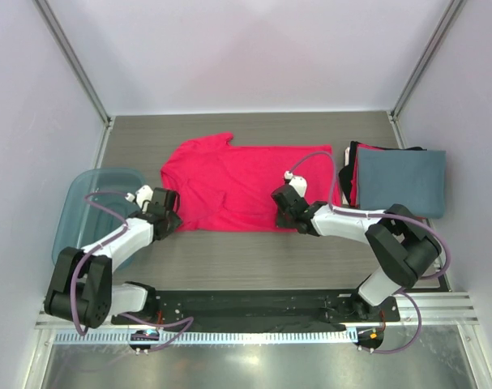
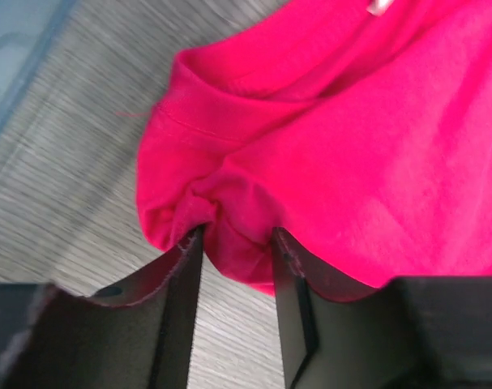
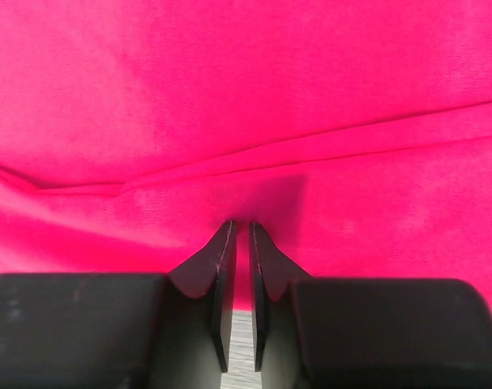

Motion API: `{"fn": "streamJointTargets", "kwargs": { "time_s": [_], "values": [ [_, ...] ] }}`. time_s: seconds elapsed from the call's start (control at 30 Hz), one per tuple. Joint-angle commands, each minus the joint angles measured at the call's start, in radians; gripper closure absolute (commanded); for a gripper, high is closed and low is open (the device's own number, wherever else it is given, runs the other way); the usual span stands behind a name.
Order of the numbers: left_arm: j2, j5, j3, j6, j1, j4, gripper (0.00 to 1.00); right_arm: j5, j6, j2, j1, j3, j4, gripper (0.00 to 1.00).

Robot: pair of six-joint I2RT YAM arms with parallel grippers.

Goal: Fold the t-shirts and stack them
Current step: Fold the tshirt

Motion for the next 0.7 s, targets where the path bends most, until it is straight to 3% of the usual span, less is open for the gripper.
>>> {"fn": "streamJointTargets", "kwargs": {
  "time_s": [0.0,0.17,0.3,0.37,0.47,0.67],
  "values": [
    [0.018,-0.064,0.015,-0.033,0.028,0.013,0.60,0.074,0.014,0.000,-0.003,-0.006,-0.025,0.83],
    [-0.071,-0.070,-0.042,-0.041,0.082,0.027,0.71,0.079,0.026,-0.012,-0.030,-0.038,-0.046,0.86],
    [-0.115,-0.107,-0.047,-0.041,0.094,-0.009,0.74,0.080,0.037,-0.052,-0.037,-0.061,-0.050,0.86],
    [-0.125,-0.104,-0.050,-0.019,0.097,-0.001,0.73,0.070,0.032,-0.086,-0.037,-0.064,-0.048,0.82],
    [-0.123,-0.089,-0.044,0.007,0.097,0.005,0.66,0.056,0.003,-0.112,-0.037,-0.035,-0.059,0.66],
    [-0.180,-0.015,-0.013,0.082,0.096,0.007,0.47,0.079,-0.047,-0.128,-0.057,0.066,-0.142,0.60]
  ]
}}
